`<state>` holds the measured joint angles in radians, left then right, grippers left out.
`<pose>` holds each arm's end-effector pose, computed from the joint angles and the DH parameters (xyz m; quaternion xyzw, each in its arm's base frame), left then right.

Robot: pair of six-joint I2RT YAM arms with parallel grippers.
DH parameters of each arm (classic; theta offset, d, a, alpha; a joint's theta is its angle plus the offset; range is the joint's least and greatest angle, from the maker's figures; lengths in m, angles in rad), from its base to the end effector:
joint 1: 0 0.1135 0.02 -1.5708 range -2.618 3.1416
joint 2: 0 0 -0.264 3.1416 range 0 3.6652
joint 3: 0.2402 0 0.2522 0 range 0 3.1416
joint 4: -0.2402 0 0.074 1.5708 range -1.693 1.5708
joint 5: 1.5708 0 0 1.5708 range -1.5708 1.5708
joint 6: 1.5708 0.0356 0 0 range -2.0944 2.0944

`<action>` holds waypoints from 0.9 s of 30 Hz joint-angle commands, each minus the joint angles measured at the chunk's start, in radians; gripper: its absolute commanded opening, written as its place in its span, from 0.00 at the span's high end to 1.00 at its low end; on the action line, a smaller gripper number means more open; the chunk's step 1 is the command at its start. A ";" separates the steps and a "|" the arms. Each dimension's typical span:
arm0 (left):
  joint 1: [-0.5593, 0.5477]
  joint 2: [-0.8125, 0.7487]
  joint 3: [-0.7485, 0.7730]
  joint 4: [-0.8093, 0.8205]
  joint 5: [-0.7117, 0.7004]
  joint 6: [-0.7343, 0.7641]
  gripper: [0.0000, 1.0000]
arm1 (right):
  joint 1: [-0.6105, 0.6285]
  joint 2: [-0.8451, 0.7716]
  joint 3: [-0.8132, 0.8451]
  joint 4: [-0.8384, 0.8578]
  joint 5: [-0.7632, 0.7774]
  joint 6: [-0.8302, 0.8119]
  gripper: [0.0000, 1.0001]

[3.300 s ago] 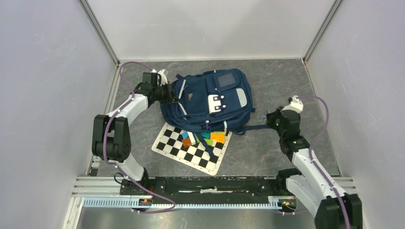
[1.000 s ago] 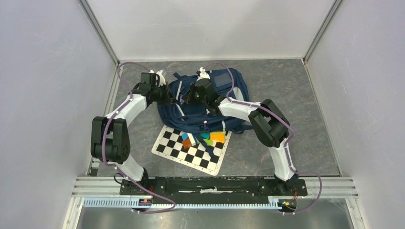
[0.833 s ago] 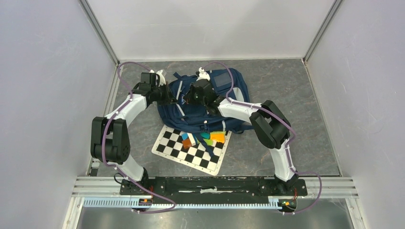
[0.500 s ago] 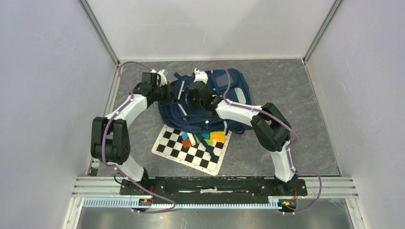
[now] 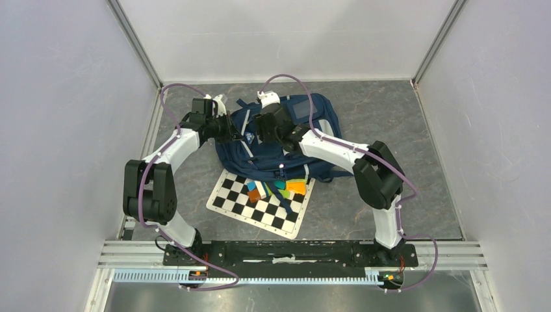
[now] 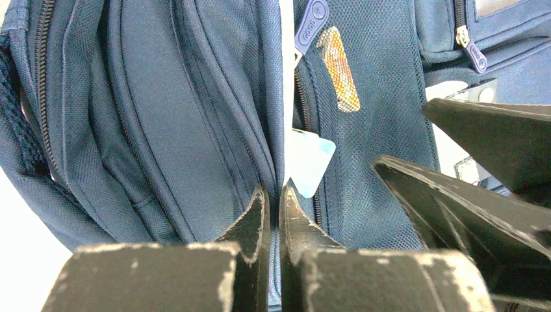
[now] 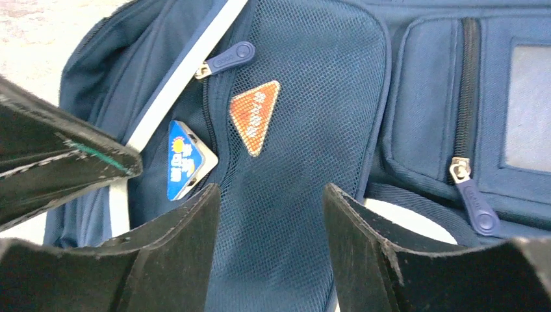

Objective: Pack the student bag
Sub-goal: Place the stationery in the student bag.

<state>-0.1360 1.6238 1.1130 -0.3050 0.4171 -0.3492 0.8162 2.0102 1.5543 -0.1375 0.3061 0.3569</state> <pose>0.3448 -0.0617 0.2321 -0.0209 0.9124 -0.2735 0.3038 0.3285 0.3337 0.2381 -0.1289 0.8660 0.1447 0.4609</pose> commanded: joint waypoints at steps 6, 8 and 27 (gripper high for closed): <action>0.004 -0.056 0.025 0.007 0.026 0.036 0.98 | 0.021 -0.038 0.043 -0.040 -0.105 -0.146 0.28; 0.004 -0.053 0.025 0.007 0.026 0.036 0.98 | 0.034 -0.018 0.058 -0.039 -0.095 -0.154 0.26; 0.004 -0.092 0.004 0.044 0.030 0.033 0.98 | 0.046 0.016 0.053 -0.127 0.170 -0.062 0.74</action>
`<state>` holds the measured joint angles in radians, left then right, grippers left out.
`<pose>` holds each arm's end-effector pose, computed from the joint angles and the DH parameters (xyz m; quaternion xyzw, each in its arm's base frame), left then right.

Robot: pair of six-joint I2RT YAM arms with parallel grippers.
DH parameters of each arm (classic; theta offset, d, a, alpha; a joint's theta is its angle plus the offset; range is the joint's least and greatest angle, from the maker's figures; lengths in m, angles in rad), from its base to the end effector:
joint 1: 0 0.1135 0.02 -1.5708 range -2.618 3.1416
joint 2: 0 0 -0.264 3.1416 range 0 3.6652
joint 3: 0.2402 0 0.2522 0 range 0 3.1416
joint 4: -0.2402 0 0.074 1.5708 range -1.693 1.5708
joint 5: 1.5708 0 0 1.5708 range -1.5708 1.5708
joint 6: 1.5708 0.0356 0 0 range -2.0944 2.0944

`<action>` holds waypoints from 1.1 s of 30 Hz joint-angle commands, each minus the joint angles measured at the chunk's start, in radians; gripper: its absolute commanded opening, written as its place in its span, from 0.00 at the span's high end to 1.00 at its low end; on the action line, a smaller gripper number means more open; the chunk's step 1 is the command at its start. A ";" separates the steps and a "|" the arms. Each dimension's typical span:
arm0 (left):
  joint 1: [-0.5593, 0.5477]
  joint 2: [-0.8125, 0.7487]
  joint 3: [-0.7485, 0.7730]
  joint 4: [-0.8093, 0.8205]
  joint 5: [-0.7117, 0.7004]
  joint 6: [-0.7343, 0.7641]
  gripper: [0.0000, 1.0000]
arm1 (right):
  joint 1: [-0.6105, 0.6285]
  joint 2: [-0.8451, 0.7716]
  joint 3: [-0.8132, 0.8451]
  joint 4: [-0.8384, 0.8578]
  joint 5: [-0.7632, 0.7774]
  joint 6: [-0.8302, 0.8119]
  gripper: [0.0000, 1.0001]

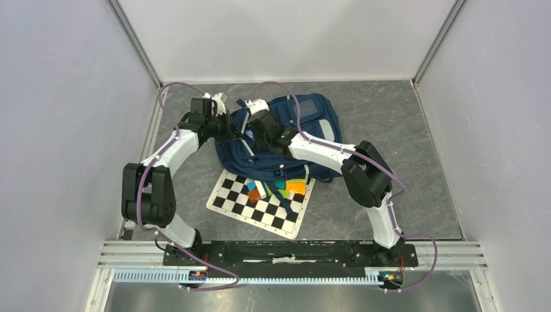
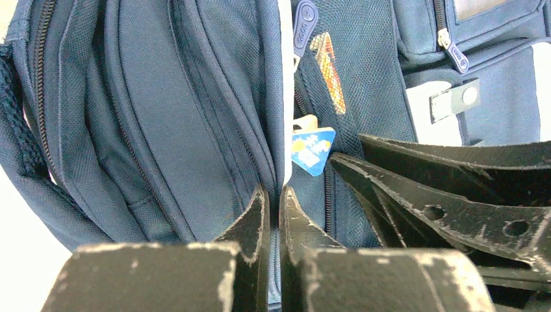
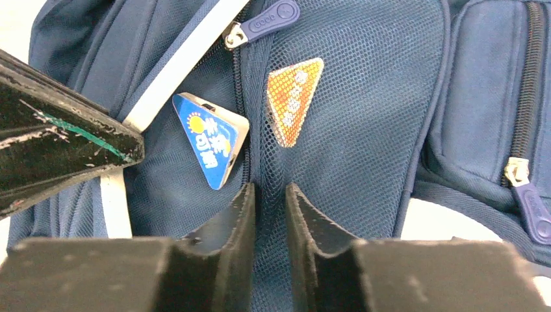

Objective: Pack the student bag
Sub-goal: Place the stationery in the student bag.

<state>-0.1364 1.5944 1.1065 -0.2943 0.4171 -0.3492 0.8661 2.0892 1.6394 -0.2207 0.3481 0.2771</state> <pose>0.3411 -0.0614 0.2405 -0.0168 0.9066 -0.2759 0.3189 0.3213 0.3591 0.2236 -0.1853 0.8705 0.1007 0.4448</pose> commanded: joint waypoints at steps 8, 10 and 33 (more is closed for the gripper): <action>0.001 -0.066 0.004 0.051 0.064 0.032 0.98 | -0.005 -0.195 -0.115 0.064 0.104 0.068 1.00; -0.003 -0.064 0.004 0.052 0.064 0.035 0.98 | -0.005 -0.241 -0.163 0.123 0.088 0.094 1.00; -0.031 -0.050 0.016 0.023 0.028 0.049 0.98 | -0.116 -0.228 -0.187 0.305 -0.323 -0.021 0.36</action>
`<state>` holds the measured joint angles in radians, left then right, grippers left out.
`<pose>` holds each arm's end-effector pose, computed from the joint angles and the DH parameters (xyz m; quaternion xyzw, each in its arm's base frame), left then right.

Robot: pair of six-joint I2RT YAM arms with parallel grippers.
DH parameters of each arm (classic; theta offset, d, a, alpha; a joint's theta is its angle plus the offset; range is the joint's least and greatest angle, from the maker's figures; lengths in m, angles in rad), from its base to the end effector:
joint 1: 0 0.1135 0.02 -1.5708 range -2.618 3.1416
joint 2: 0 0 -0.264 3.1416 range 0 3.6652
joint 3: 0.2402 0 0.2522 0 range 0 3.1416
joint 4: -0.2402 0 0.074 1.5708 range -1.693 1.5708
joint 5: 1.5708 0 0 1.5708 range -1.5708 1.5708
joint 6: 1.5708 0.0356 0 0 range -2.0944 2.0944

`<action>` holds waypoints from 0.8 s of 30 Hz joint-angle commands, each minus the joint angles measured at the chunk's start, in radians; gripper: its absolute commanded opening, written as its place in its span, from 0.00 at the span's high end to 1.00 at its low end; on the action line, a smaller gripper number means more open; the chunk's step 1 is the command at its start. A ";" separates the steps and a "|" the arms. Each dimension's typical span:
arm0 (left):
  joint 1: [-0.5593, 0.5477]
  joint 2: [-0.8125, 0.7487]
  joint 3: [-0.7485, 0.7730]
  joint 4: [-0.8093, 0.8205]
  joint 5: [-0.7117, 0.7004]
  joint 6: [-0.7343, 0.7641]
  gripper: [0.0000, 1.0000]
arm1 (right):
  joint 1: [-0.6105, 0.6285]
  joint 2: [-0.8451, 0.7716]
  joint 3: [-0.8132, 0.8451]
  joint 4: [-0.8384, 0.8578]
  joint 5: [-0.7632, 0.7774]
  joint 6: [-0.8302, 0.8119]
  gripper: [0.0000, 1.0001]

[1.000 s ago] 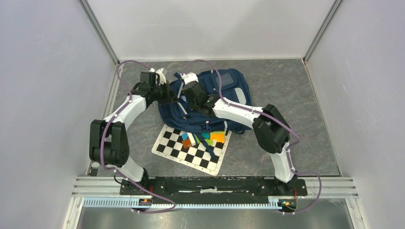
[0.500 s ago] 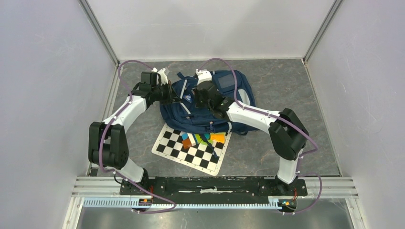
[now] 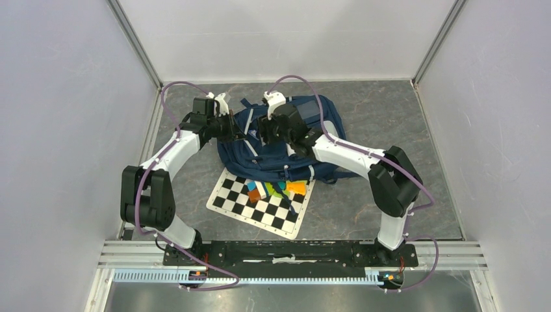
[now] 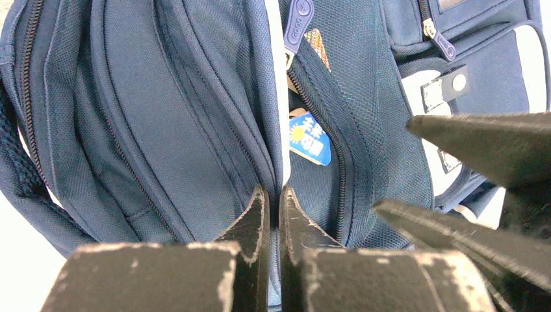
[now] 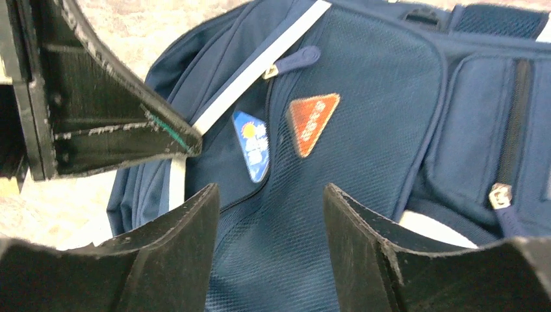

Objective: Pack the student bag
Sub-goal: Place the stationery in the student bag.

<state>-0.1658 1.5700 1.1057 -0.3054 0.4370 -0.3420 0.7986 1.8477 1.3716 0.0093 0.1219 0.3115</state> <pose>0.3348 -0.0713 0.2475 0.0051 0.9029 -0.2888 0.3183 0.3066 0.3086 0.2593 -0.1739 0.8325 0.2318 0.4722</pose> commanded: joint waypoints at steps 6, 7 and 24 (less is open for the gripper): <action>-0.002 -0.022 0.017 0.031 0.004 0.043 0.98 | -0.115 0.118 0.130 0.175 -0.272 0.006 0.42; -0.001 -0.022 0.017 0.030 0.003 0.042 0.98 | -0.124 0.141 0.146 0.188 -0.297 0.028 0.44; -0.001 -0.019 0.017 0.031 0.007 0.040 0.98 | -0.185 0.400 0.288 0.387 -0.525 0.304 0.62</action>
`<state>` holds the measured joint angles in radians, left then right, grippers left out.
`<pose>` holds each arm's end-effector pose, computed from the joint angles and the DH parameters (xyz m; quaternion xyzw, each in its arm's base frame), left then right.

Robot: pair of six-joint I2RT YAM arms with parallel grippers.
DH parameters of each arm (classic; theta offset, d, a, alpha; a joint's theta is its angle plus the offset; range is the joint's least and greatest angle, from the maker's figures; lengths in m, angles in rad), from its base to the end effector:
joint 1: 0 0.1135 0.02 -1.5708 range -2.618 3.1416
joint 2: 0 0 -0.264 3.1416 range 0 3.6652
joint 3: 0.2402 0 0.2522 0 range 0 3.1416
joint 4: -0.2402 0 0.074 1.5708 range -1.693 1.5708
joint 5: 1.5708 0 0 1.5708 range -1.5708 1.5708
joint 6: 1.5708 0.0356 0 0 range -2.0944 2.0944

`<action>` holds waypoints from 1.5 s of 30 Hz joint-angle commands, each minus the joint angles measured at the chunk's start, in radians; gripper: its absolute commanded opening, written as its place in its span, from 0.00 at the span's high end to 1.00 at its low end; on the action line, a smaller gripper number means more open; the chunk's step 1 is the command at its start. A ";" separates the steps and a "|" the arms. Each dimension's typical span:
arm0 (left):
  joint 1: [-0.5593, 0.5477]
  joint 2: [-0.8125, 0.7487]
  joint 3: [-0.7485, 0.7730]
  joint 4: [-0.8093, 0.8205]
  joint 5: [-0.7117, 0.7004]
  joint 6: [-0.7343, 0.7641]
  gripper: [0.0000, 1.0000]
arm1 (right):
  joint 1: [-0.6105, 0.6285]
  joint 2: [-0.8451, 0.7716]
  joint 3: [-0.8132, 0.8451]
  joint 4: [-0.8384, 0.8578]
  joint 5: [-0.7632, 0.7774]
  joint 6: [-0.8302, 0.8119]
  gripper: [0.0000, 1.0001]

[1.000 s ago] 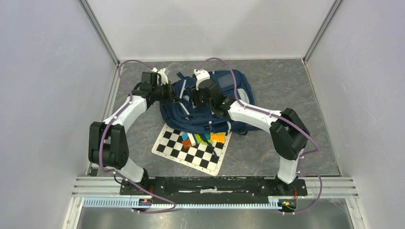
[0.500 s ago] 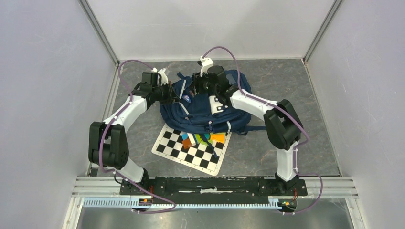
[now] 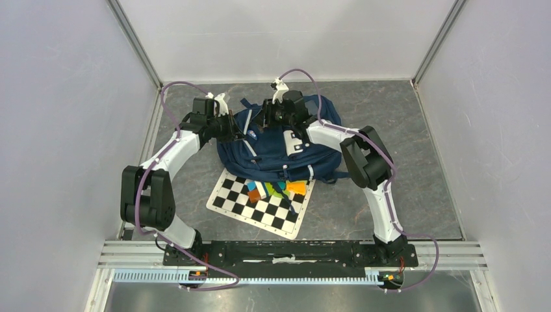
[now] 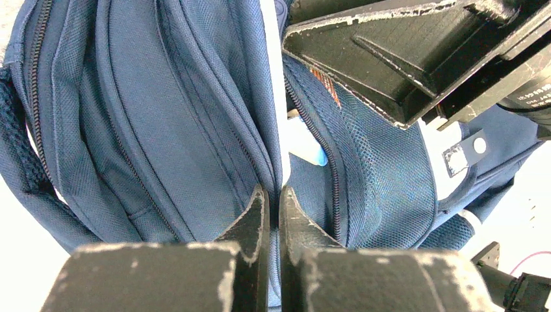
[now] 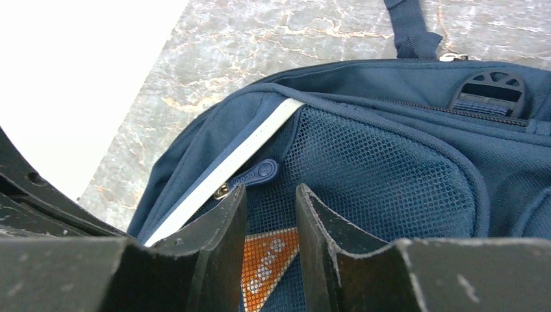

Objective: Pack the student bag
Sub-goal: Place the stationery in the student bag.

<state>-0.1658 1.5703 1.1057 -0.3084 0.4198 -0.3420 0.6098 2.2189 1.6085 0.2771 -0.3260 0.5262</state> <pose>0.3349 -0.0708 0.2470 0.0013 0.9049 -0.2813 0.3195 0.4167 0.3050 0.1975 -0.1276 0.7992 0.4193 0.4114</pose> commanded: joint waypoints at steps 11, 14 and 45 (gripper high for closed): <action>-0.001 -0.019 0.020 0.031 0.029 0.040 0.98 | -0.009 0.067 0.055 0.220 -0.100 0.194 0.62; -0.001 -0.018 0.020 0.031 0.029 0.040 0.98 | -0.012 0.077 0.067 0.197 -0.087 0.186 0.65; -0.001 -0.017 0.020 0.036 0.040 0.038 0.98 | 0.028 0.124 0.114 0.070 -0.027 0.206 0.62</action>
<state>-0.1658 1.5749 1.1057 -0.3088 0.4175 -0.3420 0.6037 2.3169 1.6527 0.3969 -0.3416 0.7212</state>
